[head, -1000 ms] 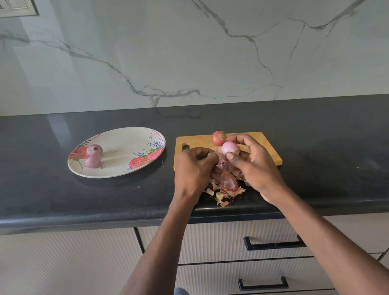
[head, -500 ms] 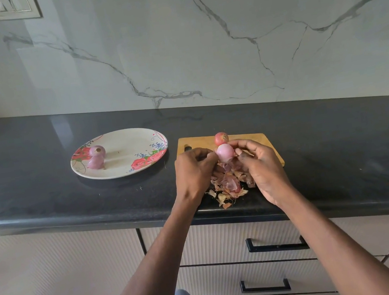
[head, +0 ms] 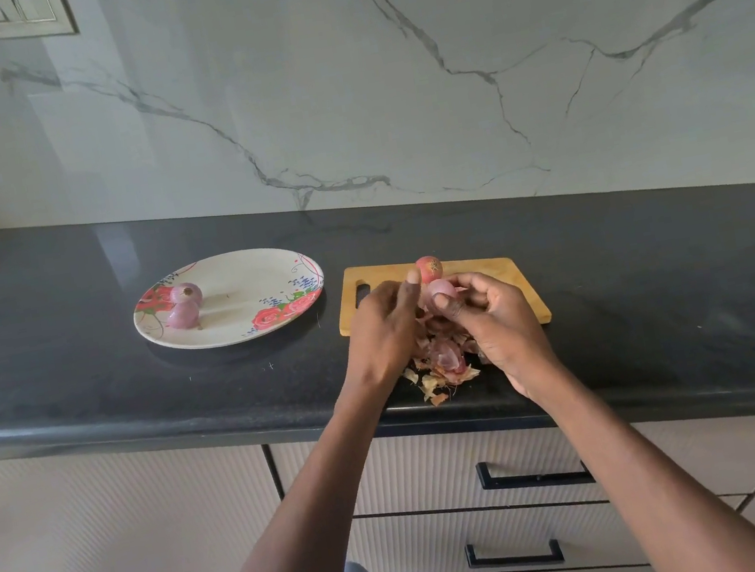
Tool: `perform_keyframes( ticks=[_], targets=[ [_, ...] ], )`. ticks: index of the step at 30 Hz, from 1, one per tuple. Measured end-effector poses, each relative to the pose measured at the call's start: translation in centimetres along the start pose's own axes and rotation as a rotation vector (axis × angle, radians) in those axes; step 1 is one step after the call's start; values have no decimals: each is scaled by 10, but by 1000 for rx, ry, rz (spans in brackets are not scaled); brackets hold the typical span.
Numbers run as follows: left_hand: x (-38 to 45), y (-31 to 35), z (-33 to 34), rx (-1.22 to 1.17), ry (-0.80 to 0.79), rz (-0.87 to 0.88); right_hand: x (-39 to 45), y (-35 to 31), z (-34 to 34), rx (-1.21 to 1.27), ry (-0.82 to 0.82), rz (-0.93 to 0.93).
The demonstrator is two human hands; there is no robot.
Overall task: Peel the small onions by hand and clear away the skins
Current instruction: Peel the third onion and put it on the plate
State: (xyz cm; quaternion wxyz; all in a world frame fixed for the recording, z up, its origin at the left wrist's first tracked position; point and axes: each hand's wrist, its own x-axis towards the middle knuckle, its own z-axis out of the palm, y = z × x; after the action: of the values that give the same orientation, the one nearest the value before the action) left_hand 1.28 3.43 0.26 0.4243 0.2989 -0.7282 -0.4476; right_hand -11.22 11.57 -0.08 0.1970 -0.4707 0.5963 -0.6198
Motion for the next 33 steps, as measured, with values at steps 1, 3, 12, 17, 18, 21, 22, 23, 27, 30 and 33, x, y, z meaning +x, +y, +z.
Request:
perform_keyframes(
  ticks=[1, 3, 12, 17, 18, 21, 22, 23, 27, 30, 33],
  targets=[
    [-2, 3, 2, 62, -10, 20, 0, 0, 0, -13, -1, 0],
    [-3, 6, 4, 138, -7, 45, -2, -2, 1, -43, 0, -6],
    [-5, 5, 8, 422, 79, 149, -5, -5, 2, -197, 10, -60],
    [-7, 9, 9, 635, 109, 139, -6, -6, 3, -257, 36, -100],
    [-7, 10, 9, 641, 111, 138, -6, -6, 3, -260, 41, -106],
    [-8, 9, 8, 558, 107, 156, -7, -7, 3, -254, 49, -109],
    [-7, 8, 7, 505, 100, 152, -6, -7, 3, -244, 43, -98],
    [-7, 8, 5, 453, 90, 137, -7, -8, 2, -229, 28, -83],
    [-5, 9, 3, 348, 68, 64, -7, -9, 3, -176, -9, -44],
    [-4, 6, 1, 336, 94, 6, -6, -11, 3, -145, 25, -32],
    [1, 3, -2, 325, 156, -35, -5, -10, -1, 45, 126, 61]
  ],
)
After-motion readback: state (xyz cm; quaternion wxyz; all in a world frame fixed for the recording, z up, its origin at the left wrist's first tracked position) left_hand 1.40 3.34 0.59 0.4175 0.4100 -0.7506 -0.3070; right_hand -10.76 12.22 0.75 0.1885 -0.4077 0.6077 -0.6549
